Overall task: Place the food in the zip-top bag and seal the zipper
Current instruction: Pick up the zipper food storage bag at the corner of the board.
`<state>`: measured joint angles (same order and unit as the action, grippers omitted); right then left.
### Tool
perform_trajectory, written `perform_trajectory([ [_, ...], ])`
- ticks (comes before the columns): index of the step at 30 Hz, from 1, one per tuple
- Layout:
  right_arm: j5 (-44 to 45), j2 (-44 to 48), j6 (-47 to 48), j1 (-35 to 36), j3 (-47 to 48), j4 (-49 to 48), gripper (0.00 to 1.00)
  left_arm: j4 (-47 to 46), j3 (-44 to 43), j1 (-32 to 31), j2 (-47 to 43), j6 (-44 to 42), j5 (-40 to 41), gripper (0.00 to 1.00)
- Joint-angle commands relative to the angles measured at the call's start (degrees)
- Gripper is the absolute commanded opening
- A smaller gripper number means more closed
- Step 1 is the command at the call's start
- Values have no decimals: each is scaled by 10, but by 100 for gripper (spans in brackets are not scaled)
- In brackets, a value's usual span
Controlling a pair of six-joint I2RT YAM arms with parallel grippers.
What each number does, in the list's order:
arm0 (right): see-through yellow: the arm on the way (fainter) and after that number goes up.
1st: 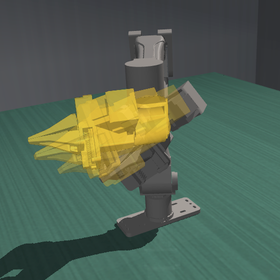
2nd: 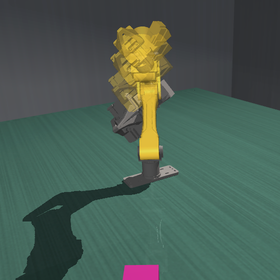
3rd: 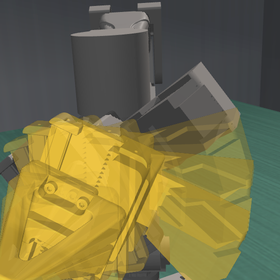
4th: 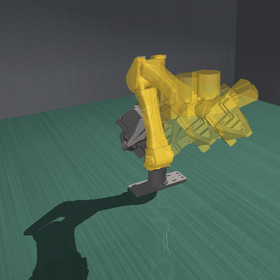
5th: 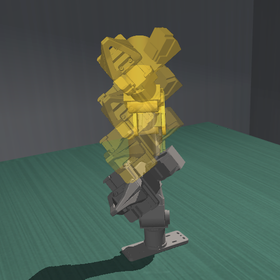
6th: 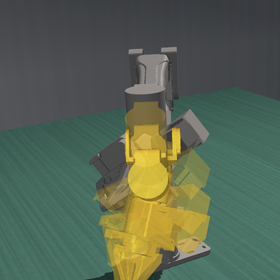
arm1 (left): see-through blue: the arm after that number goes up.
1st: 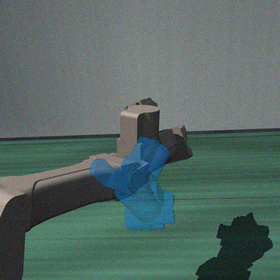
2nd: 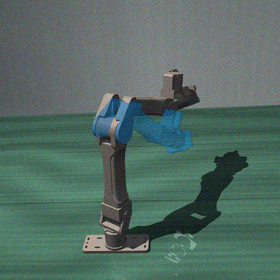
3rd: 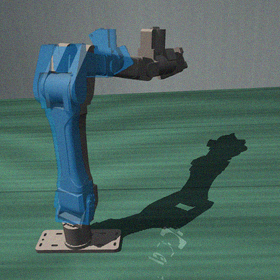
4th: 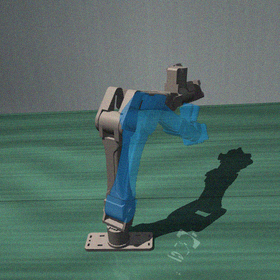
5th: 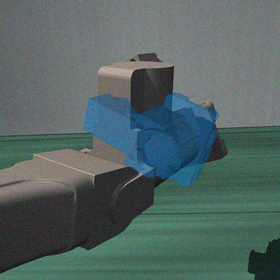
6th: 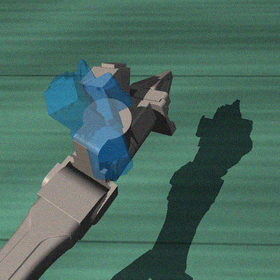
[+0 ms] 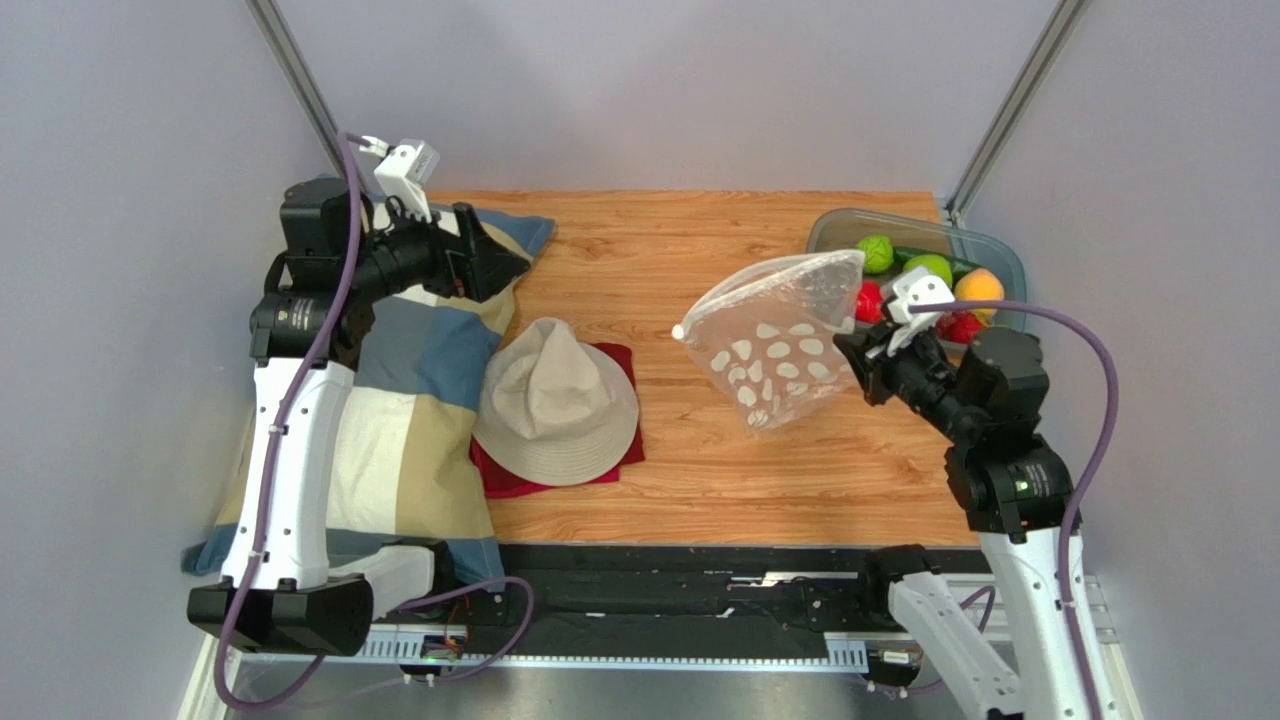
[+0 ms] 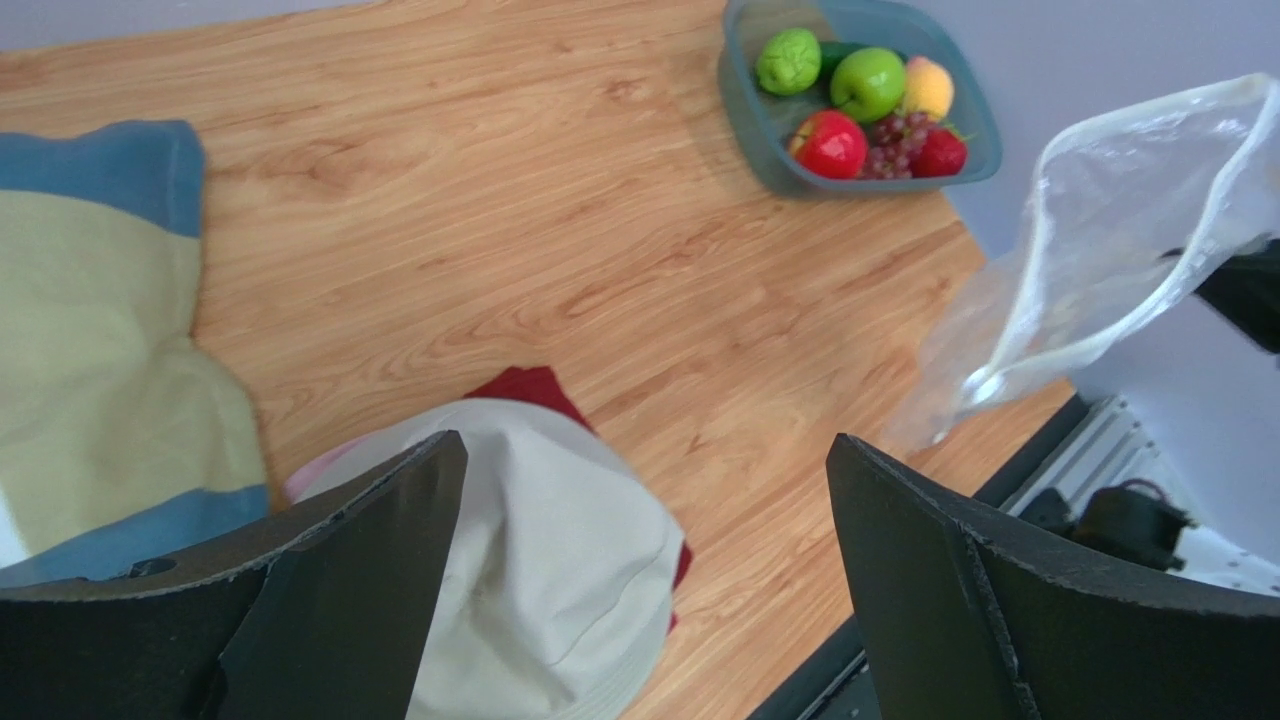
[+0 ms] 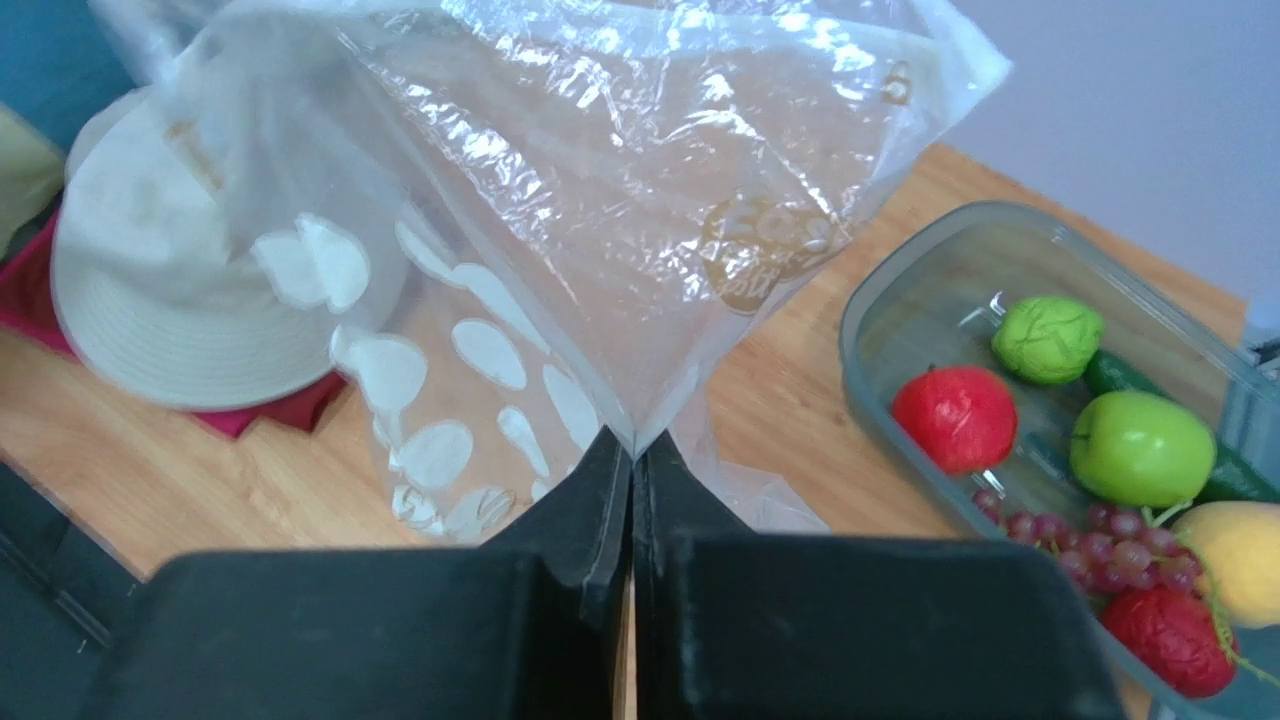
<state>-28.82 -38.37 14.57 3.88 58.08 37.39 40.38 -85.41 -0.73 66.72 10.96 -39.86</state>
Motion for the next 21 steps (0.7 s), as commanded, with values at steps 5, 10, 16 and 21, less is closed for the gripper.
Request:
perform_trajectory([
  [5, 487, -76, -17, 223, -72, -261, 0, -26, -45, -88, 53, 164, 97, 99],
  [10, 456, -87, 50, 251, -100, -356, 0, -88, -16, -93, 91, 186, 8, 99],
  [16, 385, -57, 97, 300, -164, -471, 0, -217, 40, -103, 111, 243, -75, 83],
  [21, 579, -119, 201, 362, -176, -577, 0, -242, 65, -123, 103, 331, -29, 91],
])
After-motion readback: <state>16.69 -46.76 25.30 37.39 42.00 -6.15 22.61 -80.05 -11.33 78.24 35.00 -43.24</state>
